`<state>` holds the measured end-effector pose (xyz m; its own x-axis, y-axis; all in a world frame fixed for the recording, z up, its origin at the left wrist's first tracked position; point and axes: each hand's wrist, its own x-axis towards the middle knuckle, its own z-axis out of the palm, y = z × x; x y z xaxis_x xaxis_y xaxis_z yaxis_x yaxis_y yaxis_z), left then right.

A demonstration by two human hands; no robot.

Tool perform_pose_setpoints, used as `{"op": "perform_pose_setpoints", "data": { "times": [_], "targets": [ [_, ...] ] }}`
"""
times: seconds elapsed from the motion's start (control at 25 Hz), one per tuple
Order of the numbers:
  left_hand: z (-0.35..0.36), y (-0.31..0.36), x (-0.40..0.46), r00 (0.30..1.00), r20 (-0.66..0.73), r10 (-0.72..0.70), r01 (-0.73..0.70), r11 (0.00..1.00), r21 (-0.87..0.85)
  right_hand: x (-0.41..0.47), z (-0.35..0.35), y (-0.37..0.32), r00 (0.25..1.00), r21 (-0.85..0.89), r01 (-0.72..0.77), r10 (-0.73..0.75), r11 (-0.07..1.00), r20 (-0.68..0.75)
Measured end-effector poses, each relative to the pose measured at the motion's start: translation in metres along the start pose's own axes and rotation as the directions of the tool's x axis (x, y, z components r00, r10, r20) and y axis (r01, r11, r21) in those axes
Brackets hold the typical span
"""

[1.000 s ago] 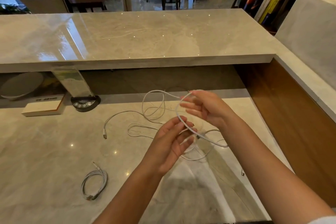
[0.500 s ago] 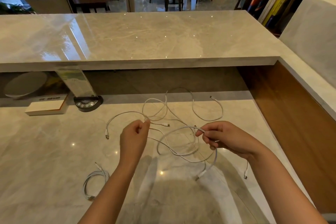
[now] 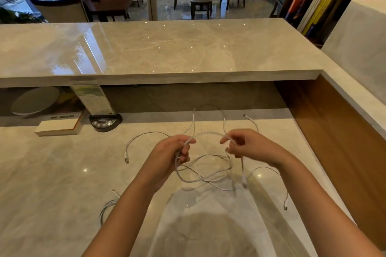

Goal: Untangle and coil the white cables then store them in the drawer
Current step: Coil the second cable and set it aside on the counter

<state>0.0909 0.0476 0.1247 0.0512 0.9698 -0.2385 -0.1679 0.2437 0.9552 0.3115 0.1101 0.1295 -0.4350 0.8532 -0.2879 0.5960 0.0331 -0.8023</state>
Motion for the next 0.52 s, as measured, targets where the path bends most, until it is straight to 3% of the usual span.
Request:
{"op": "perform_pose_setpoints", "data": {
  "times": [0.08, 0.2, 0.28, 0.36, 0.52],
  "targets": [
    [-0.011, 0.010, 0.004, 0.997, 0.071, 0.021, 0.002, 0.949, -0.315, 0.000, 0.008, 0.013, 0.998, -0.101, -0.032, 0.027, 0.994, -0.049],
    [-0.026, 0.016, 0.007, 0.989, 0.111, 0.095, -0.033, 0.887, -0.460, -0.001, 0.018, 0.026, 0.977, 0.203, -0.093, 0.129, 0.975, -0.169],
    [-0.032, 0.015, 0.007, 0.990, 0.114, 0.084, -0.035, 0.925, -0.377, 0.002, 0.018, 0.031, 0.938, 0.257, -0.087, 0.166, 0.962, -0.303],
    [-0.039, 0.012, 0.007, 0.994, 0.105, 0.042, -0.015, 0.968, -0.252, 0.007, 0.013, 0.033, 0.888, 0.156, -0.103, 0.161, 0.982, -0.431],
    [-0.054, 0.014, 0.005, 0.988, 0.076, -0.132, 0.123, 0.985, 0.120, 0.008, -0.009, 0.038, 0.851, 0.199, -0.206, 0.276, 0.958, -0.447]
  ]
}}
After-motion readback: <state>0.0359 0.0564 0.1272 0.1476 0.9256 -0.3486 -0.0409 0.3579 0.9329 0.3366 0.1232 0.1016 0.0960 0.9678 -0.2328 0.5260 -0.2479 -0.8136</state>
